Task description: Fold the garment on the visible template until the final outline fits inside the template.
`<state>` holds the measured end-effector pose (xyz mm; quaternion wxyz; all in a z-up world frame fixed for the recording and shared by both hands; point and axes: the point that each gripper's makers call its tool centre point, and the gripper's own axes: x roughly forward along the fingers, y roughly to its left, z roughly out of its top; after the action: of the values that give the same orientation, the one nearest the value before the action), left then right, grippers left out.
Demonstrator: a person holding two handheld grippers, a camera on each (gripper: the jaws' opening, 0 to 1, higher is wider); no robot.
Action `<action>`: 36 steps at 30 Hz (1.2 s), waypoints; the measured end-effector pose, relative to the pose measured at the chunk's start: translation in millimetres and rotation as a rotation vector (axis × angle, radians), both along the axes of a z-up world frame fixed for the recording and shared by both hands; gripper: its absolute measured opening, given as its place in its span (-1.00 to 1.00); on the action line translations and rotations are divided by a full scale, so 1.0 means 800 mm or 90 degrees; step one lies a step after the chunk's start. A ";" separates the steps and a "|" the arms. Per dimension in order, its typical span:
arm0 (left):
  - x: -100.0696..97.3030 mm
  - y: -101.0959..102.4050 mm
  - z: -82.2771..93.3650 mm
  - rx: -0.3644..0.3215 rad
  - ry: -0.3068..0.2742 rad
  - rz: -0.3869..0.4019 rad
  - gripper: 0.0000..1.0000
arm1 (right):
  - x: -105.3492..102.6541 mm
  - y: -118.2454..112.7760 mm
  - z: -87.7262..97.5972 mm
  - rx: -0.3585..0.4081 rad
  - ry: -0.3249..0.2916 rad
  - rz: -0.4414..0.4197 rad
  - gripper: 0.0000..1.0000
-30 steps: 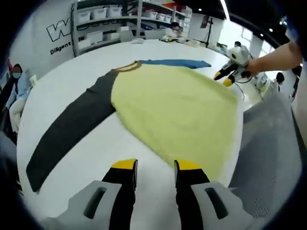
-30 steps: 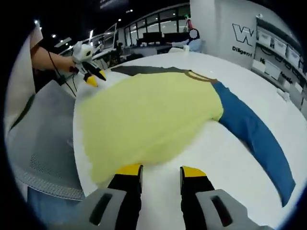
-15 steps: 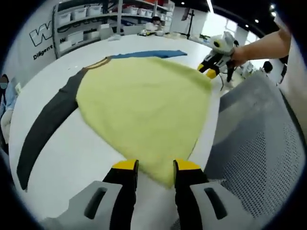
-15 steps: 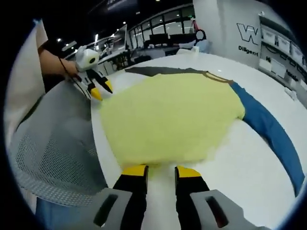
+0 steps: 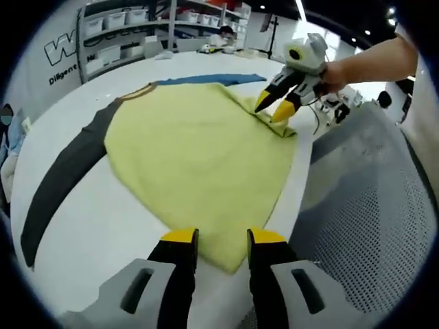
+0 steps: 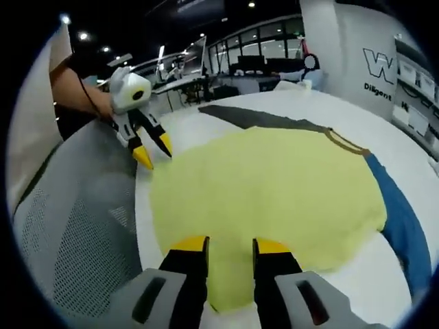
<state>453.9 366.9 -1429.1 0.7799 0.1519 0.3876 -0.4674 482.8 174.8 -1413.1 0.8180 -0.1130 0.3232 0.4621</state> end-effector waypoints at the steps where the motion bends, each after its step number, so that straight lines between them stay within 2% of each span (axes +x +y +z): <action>1: 0.000 -0.001 0.001 -0.002 0.000 0.001 -0.42 | 0.001 -0.010 0.007 0.002 -0.002 -0.022 -0.62; 3: 0.000 -0.001 0.001 -0.003 -0.001 0.003 -0.43 | 0.002 -0.029 0.010 0.009 -0.005 -0.055 -0.60; 6: -0.001 -0.004 -0.002 -0.006 -0.001 0.002 -0.43 | -0.016 -0.064 -0.005 -0.011 0.034 -0.091 -0.61; 8: -0.003 -0.006 -0.004 -0.005 -0.001 -0.006 -0.43 | -0.023 -0.075 -0.015 -0.028 0.048 -0.095 -0.62; 9: -0.003 -0.007 -0.005 -0.004 -0.001 -0.008 -0.43 | -0.025 -0.076 -0.017 -0.027 0.044 -0.091 -0.62; 14: -0.005 -0.011 -0.008 0.001 -0.001 -0.022 -0.44 | -0.026 -0.068 -0.021 0.004 0.071 -0.116 -0.58; 17: -0.006 -0.011 -0.010 0.009 -0.003 -0.032 -0.49 | -0.025 -0.057 -0.028 0.015 0.099 -0.120 -0.62; 21: -0.007 -0.008 -0.014 0.023 -0.005 -0.039 -0.59 | -0.027 -0.055 -0.032 -0.001 0.107 -0.118 -0.74; 25: -0.009 -0.005 -0.018 0.040 -0.015 -0.050 -0.65 | -0.034 -0.062 -0.034 -0.030 0.103 -0.107 -1.00; 28: -0.009 -0.005 -0.018 0.039 -0.015 -0.049 -0.68 | -0.038 -0.074 -0.033 -0.042 0.097 -0.119 -1.00; 31: -0.014 -0.006 -0.017 0.041 -0.018 -0.057 -0.69 | -0.040 -0.078 -0.031 -0.012 0.120 -0.162 -0.84; 35: -0.017 -0.006 -0.018 0.043 -0.019 -0.061 -0.68 | -0.052 -0.072 -0.038 -0.020 0.139 -0.154 -0.91; 36: -0.016 -0.006 -0.018 0.043 -0.018 -0.061 -0.68 | -0.050 -0.070 -0.036 -0.014 0.130 -0.152 -0.91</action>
<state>441.0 361.7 -1443.1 0.7567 0.2031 0.3841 -0.4884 443.2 118.7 -1441.9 0.8289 -0.0356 0.4207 0.3670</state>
